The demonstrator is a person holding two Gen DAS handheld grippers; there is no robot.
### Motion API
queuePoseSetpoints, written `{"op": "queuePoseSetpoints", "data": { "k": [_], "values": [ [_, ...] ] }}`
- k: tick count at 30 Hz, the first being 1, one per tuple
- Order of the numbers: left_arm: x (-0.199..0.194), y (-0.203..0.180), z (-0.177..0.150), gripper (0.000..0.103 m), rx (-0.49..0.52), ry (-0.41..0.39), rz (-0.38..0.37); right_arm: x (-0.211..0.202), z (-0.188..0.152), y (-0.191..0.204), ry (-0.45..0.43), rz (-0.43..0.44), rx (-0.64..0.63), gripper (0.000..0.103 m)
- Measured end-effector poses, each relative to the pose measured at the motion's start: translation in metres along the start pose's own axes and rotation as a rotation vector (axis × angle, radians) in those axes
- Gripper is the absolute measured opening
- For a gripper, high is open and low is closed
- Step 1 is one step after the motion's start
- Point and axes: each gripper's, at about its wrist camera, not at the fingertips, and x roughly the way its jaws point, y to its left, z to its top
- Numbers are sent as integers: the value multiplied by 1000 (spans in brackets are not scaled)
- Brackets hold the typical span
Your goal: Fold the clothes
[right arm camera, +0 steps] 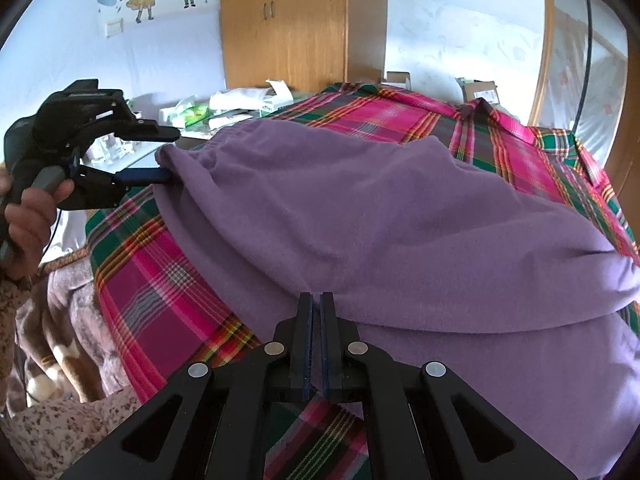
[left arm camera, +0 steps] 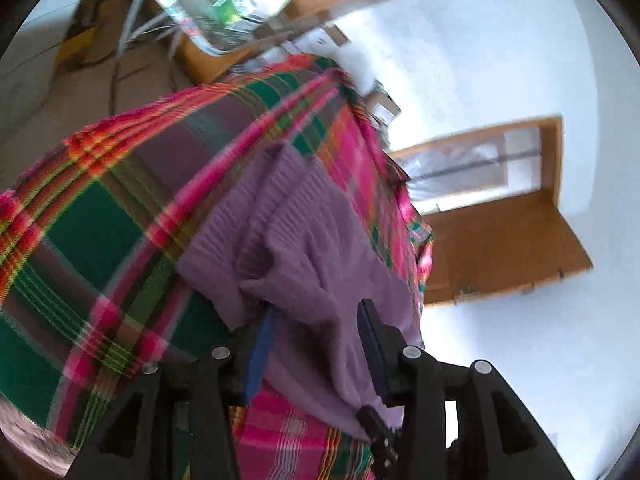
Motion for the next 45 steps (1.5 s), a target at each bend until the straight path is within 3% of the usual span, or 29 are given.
{"op": "queuePoseSetpoints", "data": {
  "k": [6, 9, 12, 15, 19, 27, 31, 35, 38, 41, 45],
  "values": [
    [2, 0, 6, 40, -2, -40, 23, -8, 1, -10, -40, 4, 15, 3],
    [-2, -1, 8, 17, 10, -74, 43, -9, 1, -23, -29, 5, 72, 3],
    [-14, -6, 9, 12, 44, -125, 54, -10, 1, -32, -25, 7, 123, 3],
    [-24, -8, 11, 12, 66, -162, 58, -13, 0, -37, -31, 7, 148, 4],
    [-16, 1, 13, 12, 61, -142, 129, -16, -3, -47, -28, -4, 183, 4],
    [-15, 3, 11, 16, 74, -121, 177, -36, -9, -88, -62, -55, 317, 6],
    [-31, -10, 4, 25, 115, -192, 242, -50, -19, -126, -85, -95, 447, 9],
    [-47, -29, -5, 26, 181, -260, 252, -65, -30, -163, -111, -135, 570, 12],
    [-43, -46, -14, 30, 217, -218, 199, -73, -39, -187, -130, -151, 651, 16],
    [-21, -57, -22, 36, 232, -107, 130, -79, -48, -208, -145, -158, 729, 20],
    [20, -65, -37, 37, 238, 63, 80, -82, -58, -237, -160, -134, 831, 24]
  ]
}}
